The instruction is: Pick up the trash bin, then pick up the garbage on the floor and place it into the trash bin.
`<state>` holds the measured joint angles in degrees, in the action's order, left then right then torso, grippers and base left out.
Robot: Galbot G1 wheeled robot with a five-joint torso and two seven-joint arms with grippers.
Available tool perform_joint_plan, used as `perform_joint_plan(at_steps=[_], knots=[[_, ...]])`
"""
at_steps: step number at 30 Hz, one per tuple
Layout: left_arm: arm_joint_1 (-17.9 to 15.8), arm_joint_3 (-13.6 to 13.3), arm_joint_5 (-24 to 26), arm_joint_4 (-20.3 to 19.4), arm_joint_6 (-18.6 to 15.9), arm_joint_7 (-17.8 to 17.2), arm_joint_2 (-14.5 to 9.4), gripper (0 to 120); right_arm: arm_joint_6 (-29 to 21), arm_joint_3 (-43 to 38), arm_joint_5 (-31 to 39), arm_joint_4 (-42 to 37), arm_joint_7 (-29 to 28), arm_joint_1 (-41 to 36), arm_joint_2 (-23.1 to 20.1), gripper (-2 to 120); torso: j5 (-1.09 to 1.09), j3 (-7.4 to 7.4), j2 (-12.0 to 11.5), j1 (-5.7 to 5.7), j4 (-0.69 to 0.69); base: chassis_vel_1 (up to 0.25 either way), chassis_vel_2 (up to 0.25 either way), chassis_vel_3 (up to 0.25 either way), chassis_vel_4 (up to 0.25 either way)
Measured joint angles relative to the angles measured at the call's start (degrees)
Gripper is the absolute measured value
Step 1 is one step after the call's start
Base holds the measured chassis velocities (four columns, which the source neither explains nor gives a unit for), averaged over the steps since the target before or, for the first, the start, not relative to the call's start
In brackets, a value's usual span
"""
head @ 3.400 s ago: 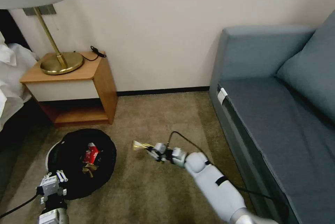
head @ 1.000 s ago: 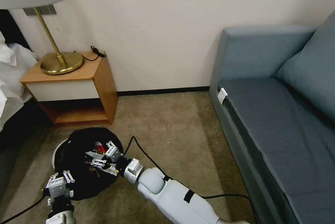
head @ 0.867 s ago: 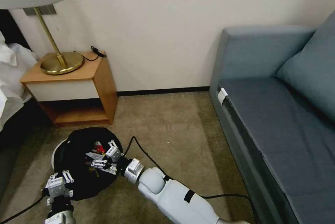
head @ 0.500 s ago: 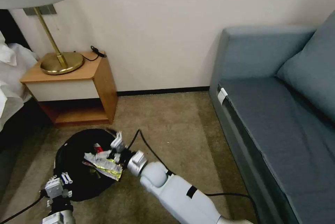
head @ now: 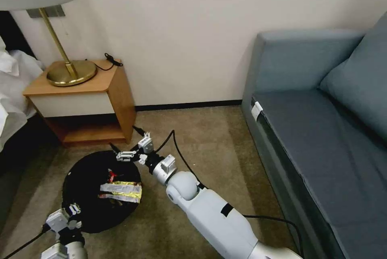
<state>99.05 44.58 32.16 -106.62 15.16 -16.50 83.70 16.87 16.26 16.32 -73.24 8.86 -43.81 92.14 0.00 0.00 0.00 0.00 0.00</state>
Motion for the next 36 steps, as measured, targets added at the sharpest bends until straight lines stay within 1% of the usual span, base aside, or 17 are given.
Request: perform_joint_plan(at_steps=[1,5,6,10,11,15,17,20,21,24,26,27,28,29,31,34,36], knots=[[0.0,0.0,0.0,0.0,0.0,0.0,0.0,6,0.0,0.0,0.0,0.0,0.0,0.0,0.0,100,0.0,0.0,0.0,0.0,0.0,0.0,0.0,0.0,0.0],[-0.6,0.2,7.6,-1.8,-2.1,-0.4,0.3,6,0.0,-0.4,-0.2,-0.3,0.1,-0.8,0.0,100,0.0,0.0,0.0,0.0,0.0,0.0,0.0,0.0,0.0],[-0.6,0.2,7.6,-1.8,-2.1,-0.4,0.3,6,0.0,-0.4,-0.2,-0.3,0.1,-0.8,0.0,100,0.0,0.0,0.0,0.0,0.0,0.0,0.0,0.0,0.0],[-1.2,1.0,13.7,-3.5,-4.6,-2.9,0.7,6,0.0,-0.7,-0.7,-0.3,0.2,-1.3,0.0,100,0.0,0.0,0.0,0.0,0.0,0.0,0.0,0.0,0.0],[-1.2,1.0,13.7,-3.5,-4.6,-2.9,0.7,6,0.0,-0.7,-0.7,-0.3,0.2,-1.3,0.0,100,0.0,0.0,0.0,0.0,0.0,0.0,0.0,0.0,0.0],[-1.5,2.5,17.8,-4.7,-6.4,-5.8,0.8,6,0.2,-1.6,-1.7,-0.3,0.5,-1.8,0.0,100,0.0,0.0,0.0,0.0,0.0,0.0,0.0,0.0,0.0],[-1.7,2.7,18.3,-4.7,-6.6,-6.4,0.6,6,0.2,-1.8,-2.0,-0.3,0.7,-1.9,0.0,100,0.0,0.0,0.0,0.0,0.0,0.0,0.0,0.0,0.0],[-2.4,2.9,19.4,-4.1,-7.8,-8.8,0.2,6,0.4,-1.9,-2.7,-0.3,1.0,-2.4,0.0,100,-0.01,0.0,0.0,0.0,0.0,0.0,0.0,0.0,0.0],[-2.4,2.9,19.4,-4.1,-7.8,-8.8,0.2,6,0.4,-1.9,-2.7,-0.3,1.0,-2.4,0.0,100,-0.01,0.0,0.0,0.0,0.0,0.0,0.0,0.0,0.0],[-3.2,2.9,22.0,-4.6,-11.6,-13.4,0.1,6,0.5,-2.3,-3.3,-0.2,1.2,-2.7,0.0,100,0.0,0.0,0.0,0.0,0.0,0.0,0.0,0.0,0.0],[-3.3,2.9,23.0,-4.9,-12.4,-14.3,0.0,6,0.5,-2.4,-3.5,-0.2,1.3,-2.8,0.0,100,0.0,0.0,0.0,0.0,0.0,0.0,0.0,0.0,0.0],[-3.6,2.9,24.7,-5.3,-13.6,-15.4,0.0,7,0.7,-2.5,-4.0,0.0,1.4,-3.1,0.0,100,0.0,0.0,0.0,0.0,0.0,0.0,0.0,0.0,0.0],[-3.8,2.9,25.4,-5.4,-14.1,-15.7,-0.1,12,0.9,-2.6,-4.6,0.2,1.4,-3.4,0.0,100,0.01,0.0,0.0,0.0,-0.01,0.0,0.0,0.0,0.0],[-3.9,2.9,25.4,-5.4,-14.2,-15.7,-0.1,17,1.0,-2.6,-5.1,0.4,1.5,-3.6,0.0,100,-0.01,0.0,0.0,0.0,-0.01,0.0,0.0,0.0,0.0],[-3.9,2.9,25.4,-5.5,-14.3,-15.6,-0.3,20,1.2,-2.7,-5.5,0.7,1.5,-3.8,0.0,100,0.0,0.0,0.0,0.0,-0.01,0.0,0.0,0.0,0.0],[-3.9,2.8,25.3,-5.9,-14.5,-14.8,-0.8,33,1.6,-2.8,-6.4,1.2,1.6,-4.1,0.0,100,0.0,0.0,0.0,0.0,-0.01,0.0,0.0,0.0,0.0],[-3.9,2.8,25.1,-6.0,-14.6,-14.8,-0.9,36,1.6,-2.8,-6.5,1.3,1.6,-4.1,0.0,100,0.0,0.0,0.0,0.0,-0.01,0.0,0.0,0.0,0.0]])
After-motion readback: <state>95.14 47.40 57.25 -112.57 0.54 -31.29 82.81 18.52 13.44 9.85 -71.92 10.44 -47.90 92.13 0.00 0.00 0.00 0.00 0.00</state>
